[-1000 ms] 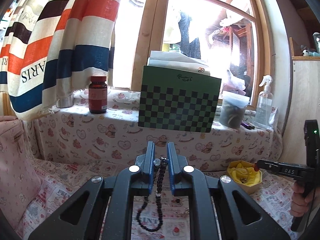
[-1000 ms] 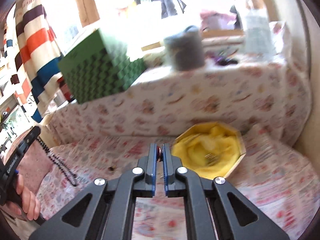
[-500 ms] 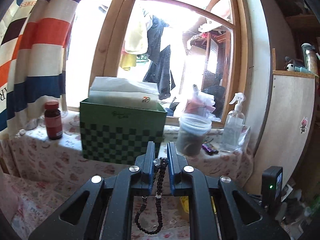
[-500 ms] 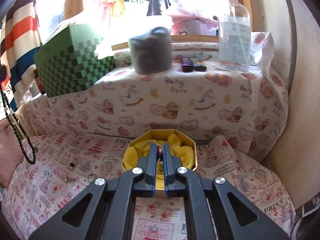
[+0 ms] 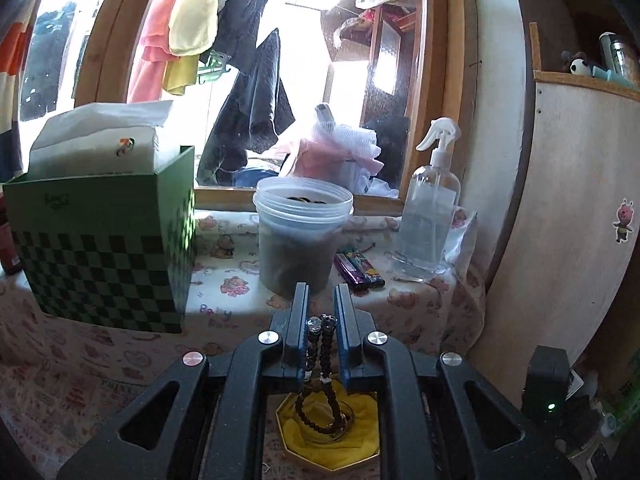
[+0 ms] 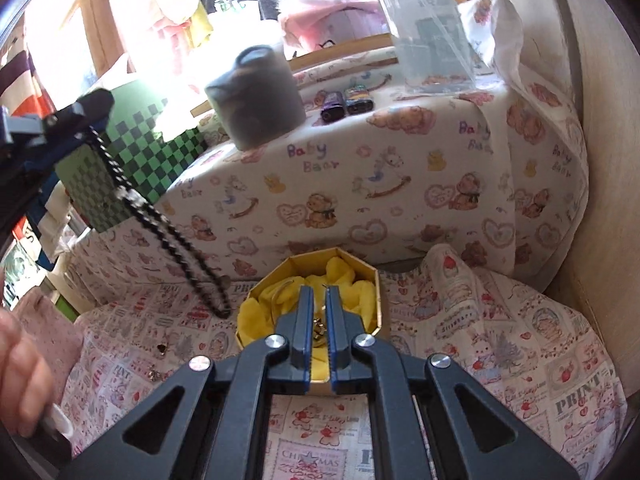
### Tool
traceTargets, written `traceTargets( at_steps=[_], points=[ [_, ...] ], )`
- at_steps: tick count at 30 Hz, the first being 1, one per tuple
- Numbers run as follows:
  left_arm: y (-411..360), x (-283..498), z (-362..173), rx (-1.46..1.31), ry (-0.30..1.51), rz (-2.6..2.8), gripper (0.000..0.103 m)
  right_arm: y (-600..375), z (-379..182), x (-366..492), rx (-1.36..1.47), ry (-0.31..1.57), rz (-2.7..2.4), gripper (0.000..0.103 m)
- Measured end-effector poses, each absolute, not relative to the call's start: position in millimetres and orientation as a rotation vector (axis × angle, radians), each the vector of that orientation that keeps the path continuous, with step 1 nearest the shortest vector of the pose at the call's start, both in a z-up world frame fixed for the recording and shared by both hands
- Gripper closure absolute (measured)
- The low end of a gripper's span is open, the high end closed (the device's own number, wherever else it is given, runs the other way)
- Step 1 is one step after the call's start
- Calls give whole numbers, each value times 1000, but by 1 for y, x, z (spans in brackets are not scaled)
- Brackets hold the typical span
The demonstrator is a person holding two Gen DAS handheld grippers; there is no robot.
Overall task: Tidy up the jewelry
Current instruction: 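Lower the necklace and red charm into the gold box and open both tools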
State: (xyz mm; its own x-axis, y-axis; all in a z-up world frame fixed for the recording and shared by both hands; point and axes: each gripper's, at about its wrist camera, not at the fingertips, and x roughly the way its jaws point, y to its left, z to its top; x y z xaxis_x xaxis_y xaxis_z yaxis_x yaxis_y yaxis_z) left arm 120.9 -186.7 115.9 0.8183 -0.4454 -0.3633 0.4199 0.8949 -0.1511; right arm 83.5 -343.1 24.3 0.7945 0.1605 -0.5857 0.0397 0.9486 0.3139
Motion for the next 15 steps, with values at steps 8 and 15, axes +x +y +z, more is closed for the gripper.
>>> traceTargets(
  at_steps=[8, 15],
  points=[
    [-201, 144, 83, -161, 577, -570, 92, -360, 31, 78, 355, 633, 2, 98],
    [-208, 150, 61, -155, 666, -595, 91, -366, 32, 78, 358, 651, -33, 95]
  ],
)
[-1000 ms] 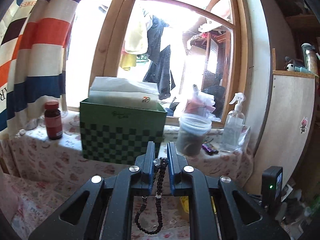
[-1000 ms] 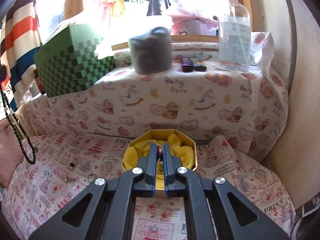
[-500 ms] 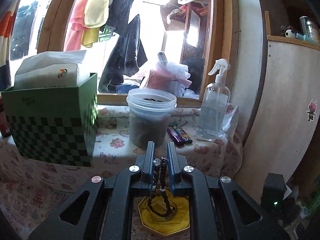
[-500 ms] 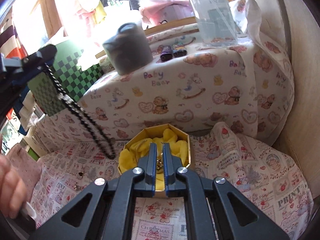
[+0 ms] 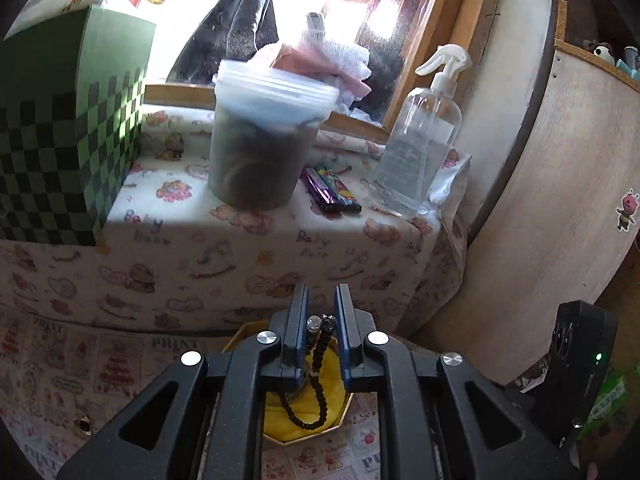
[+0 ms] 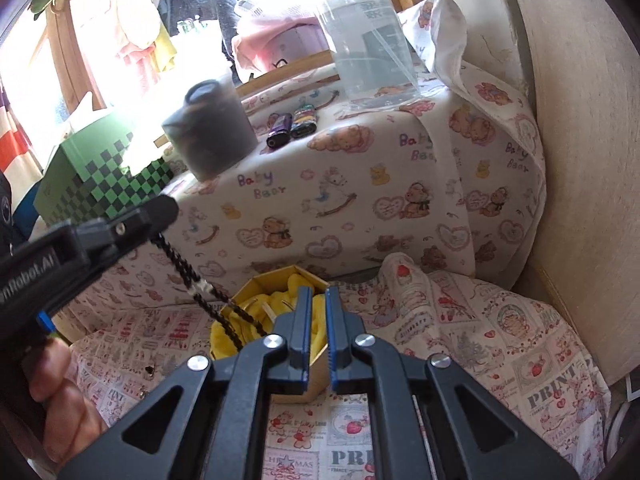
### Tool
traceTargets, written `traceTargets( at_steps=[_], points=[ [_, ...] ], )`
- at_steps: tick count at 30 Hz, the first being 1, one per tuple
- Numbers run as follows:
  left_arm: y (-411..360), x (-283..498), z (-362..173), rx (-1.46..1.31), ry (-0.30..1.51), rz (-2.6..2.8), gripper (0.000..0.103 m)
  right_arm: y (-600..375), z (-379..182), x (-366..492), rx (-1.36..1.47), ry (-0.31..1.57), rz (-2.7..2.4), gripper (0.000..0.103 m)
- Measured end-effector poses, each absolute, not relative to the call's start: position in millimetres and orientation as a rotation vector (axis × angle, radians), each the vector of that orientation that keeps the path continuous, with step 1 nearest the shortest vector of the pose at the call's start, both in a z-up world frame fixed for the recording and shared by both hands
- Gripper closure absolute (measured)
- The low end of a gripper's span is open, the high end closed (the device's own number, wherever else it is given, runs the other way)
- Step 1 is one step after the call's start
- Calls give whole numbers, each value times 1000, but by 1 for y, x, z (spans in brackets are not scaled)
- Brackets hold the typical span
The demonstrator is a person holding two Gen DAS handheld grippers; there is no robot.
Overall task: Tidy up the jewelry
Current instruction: 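Lower the necklace and red charm into the gold box and open both tools, then move the left tool down to the small silver charm and grasp it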
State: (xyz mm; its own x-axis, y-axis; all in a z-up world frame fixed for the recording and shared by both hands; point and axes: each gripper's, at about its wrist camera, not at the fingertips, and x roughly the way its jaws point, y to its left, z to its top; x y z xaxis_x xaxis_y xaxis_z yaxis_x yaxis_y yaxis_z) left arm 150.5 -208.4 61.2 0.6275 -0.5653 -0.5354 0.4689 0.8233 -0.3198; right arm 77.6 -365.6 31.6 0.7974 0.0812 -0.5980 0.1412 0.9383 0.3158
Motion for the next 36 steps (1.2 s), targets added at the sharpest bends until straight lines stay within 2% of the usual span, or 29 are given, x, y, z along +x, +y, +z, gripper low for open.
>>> traceTargets(
  at_steps=[3, 5, 6, 7, 9, 11, 14, 15, 16, 18, 19, 24, 27, 33, 36],
  points=[
    [-205, 147, 54, -95, 673, -558, 87, -364, 33, 77, 329, 653, -62, 94],
    [-201, 140, 53, -45, 654, -524, 74, -362, 35, 76, 304, 641, -76, 88],
    [-197, 136, 54, -32, 636, -505, 68, -361, 36, 75, 297, 634, -79, 81],
    [-192, 132, 56, -19, 616, -486, 68, -359, 38, 73, 287, 625, -83, 76],
    [-180, 122, 63, 2, 584, -460, 68, -355, 41, 70, 277, 616, -79, 73],
    [-166, 110, 72, 24, 535, -420, 64, -348, 46, 66, 248, 592, -80, 62],
    [-143, 87, 83, 64, 443, -342, 47, -334, 52, 62, 183, 556, -76, 49],
    [-135, 79, 86, 78, 417, -315, 40, -330, 53, 61, 171, 547, -66, 41],
    [-127, 71, 88, 87, 392, -292, 38, -326, 54, 59, 160, 538, -59, 32],
    [-112, 58, 90, 103, 338, -250, 34, -316, 56, 59, 139, 531, -47, 26],
    [-105, 53, 90, 109, 320, -230, 28, -312, 57, 58, 127, 531, -43, 25],
    [-87, 36, 88, 173, 269, -172, 14, -289, 60, 50, 59, 473, -42, 18],
    [-76, 27, 85, 185, 234, -152, 12, -277, 59, 48, 16, 459, -52, 18],
    [-58, 33, 68, 148, 252, -130, 9, -269, 61, 42, 0, 402, -71, 0],
    [-49, 45, 53, 92, 297, -121, 9, -264, 61, 40, -25, 383, -74, 0]
  ],
)
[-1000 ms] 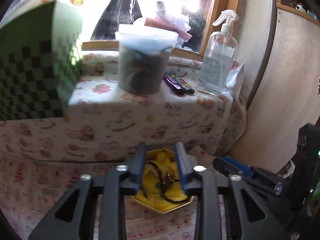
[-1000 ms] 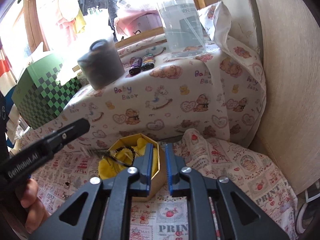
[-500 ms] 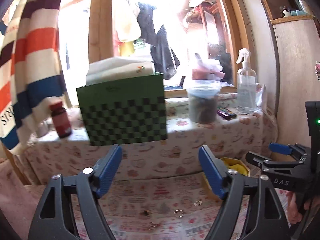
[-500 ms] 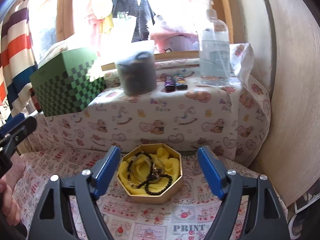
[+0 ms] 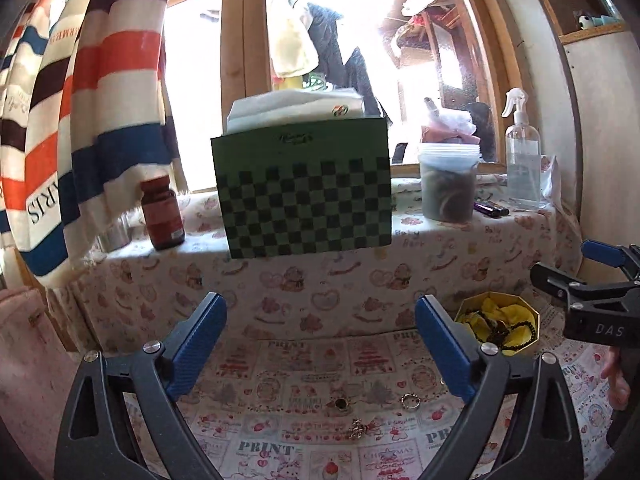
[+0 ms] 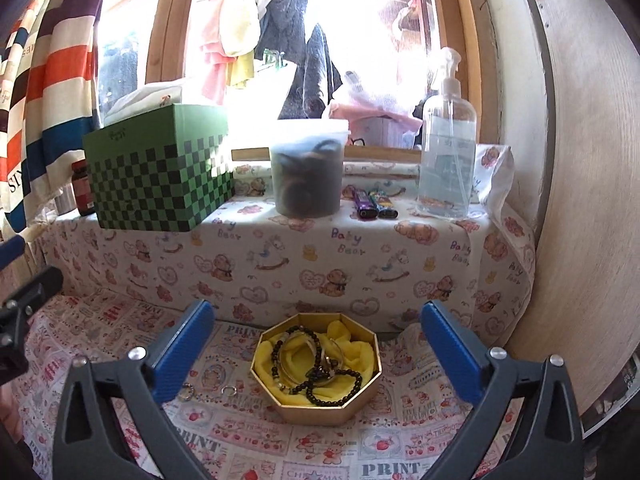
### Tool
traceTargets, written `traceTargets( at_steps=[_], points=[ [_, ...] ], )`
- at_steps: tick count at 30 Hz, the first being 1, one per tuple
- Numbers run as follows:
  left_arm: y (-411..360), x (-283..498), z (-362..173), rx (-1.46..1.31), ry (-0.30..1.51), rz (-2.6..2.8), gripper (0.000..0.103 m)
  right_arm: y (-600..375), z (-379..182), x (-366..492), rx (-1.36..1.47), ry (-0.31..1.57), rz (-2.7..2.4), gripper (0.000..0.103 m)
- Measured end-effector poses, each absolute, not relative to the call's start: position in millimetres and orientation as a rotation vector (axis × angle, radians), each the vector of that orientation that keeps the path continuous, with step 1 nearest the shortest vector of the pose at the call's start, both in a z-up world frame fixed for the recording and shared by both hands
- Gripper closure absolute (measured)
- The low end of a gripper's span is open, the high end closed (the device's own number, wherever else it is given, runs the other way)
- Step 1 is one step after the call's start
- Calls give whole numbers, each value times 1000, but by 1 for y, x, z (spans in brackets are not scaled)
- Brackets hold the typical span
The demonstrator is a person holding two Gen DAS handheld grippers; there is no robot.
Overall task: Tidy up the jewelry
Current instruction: 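Move the left tool down to the small silver charm and grasp it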
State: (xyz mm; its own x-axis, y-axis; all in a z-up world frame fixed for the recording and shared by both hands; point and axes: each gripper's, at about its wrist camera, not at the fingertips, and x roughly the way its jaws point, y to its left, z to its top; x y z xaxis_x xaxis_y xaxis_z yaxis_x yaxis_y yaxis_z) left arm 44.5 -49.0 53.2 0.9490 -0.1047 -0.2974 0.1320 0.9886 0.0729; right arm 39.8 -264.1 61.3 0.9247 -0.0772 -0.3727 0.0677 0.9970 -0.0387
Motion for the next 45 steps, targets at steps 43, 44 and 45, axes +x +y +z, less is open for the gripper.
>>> traceTargets(
  at_steps=[43, 44, 45],
  points=[
    [-44, 99, -32, -130, 898, -321, 91, -245, 29, 61, -16, 570, -17, 0],
    [-46, 100, -33, -124, 894, -319, 91, -245, 28, 62, -16, 573, -17, 0],
    [-47, 101, -35, -109, 891, -311, 91, -245, 28, 62, -16, 576, -17, 0]
  ],
)
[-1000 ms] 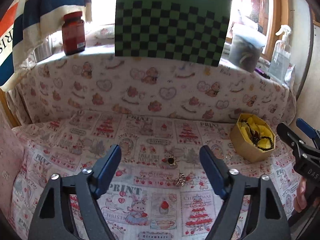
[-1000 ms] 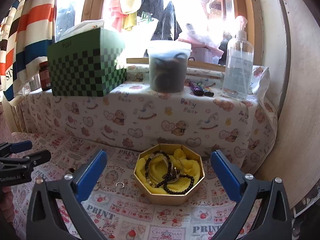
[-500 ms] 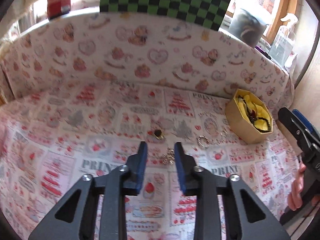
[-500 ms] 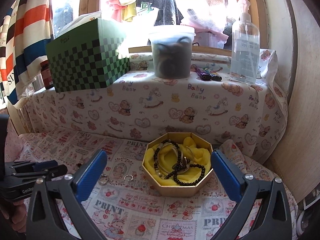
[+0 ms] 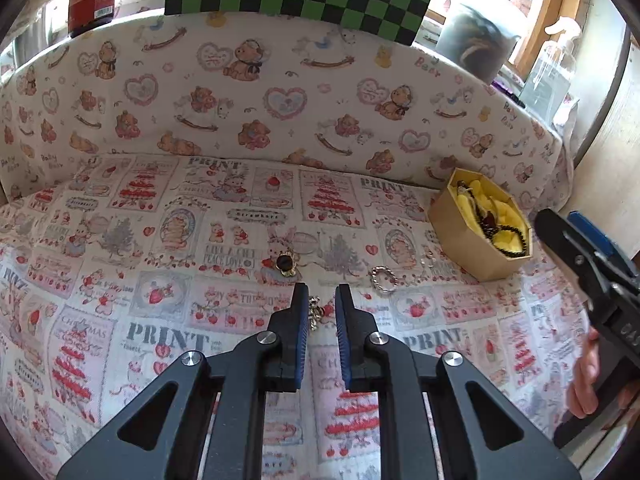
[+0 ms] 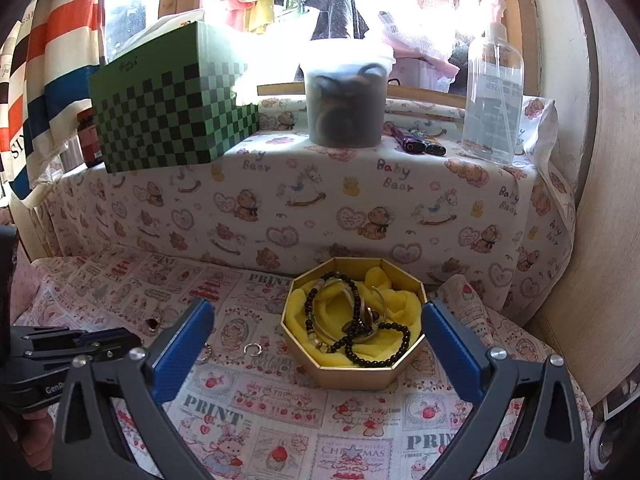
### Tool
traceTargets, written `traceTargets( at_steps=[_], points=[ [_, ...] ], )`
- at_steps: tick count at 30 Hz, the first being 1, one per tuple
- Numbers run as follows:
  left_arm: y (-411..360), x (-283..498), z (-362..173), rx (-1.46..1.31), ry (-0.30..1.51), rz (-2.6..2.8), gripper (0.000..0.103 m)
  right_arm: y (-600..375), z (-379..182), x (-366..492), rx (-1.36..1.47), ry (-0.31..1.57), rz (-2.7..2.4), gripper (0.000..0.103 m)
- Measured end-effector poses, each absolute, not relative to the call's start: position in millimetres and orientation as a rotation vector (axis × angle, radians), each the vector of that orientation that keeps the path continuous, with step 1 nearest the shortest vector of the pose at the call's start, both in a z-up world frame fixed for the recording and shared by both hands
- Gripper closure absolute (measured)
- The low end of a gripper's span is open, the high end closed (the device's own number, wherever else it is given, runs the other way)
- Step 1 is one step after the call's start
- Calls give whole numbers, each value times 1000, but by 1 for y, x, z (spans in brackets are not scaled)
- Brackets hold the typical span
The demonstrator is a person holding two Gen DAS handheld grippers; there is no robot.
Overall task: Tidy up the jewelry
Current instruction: 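Move the left tool down to the small silver charm and grasp it, then lift the charm with the left tool while the right tool grasps a silver ring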
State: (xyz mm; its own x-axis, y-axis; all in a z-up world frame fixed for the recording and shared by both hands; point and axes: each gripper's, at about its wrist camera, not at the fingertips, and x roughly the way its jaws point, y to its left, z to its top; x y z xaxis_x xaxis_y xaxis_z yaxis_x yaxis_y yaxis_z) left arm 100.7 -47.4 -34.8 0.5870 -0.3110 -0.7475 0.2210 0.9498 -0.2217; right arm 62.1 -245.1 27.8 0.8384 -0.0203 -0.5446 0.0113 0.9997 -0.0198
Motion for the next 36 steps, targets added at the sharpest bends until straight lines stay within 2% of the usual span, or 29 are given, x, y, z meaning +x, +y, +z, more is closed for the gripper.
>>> traceTargets(
  at_steps=[16, 18, 23, 24, 25, 29, 31, 34, 36],
  points=[
    [-55, 108, -49, -35, 910, -271, 91, -245, 26, 63, -14, 594, -14, 0],
    [-54, 107, -48, -43, 910, -270, 93, -246, 26, 63, -5, 597, -1, 0],
    [-38, 90, -15, -92, 772, -265, 94, -244, 29, 62, 46, 608, 89, 1],
    [-33, 86, -8, -100, 736, -253, 94, -242, 29, 61, 41, 607, 104, 7],
    [-28, 83, -2, -114, 708, -246, 94, -239, 29, 60, 36, 614, 126, 18],
    [-11, 81, 9, -151, 655, -214, 94, -218, 19, 65, 32, 696, 252, 45],
    [-8, 84, 8, -144, 646, -185, 94, -207, 13, 69, 20, 738, 299, 66],
    [-3, 89, 5, -132, 646, -137, 94, -186, 3, 81, 7, 819, 316, 76],
    [1, 91, 4, -142, 655, -130, 94, -173, 0, 89, -27, 856, 285, 76]
  ],
)
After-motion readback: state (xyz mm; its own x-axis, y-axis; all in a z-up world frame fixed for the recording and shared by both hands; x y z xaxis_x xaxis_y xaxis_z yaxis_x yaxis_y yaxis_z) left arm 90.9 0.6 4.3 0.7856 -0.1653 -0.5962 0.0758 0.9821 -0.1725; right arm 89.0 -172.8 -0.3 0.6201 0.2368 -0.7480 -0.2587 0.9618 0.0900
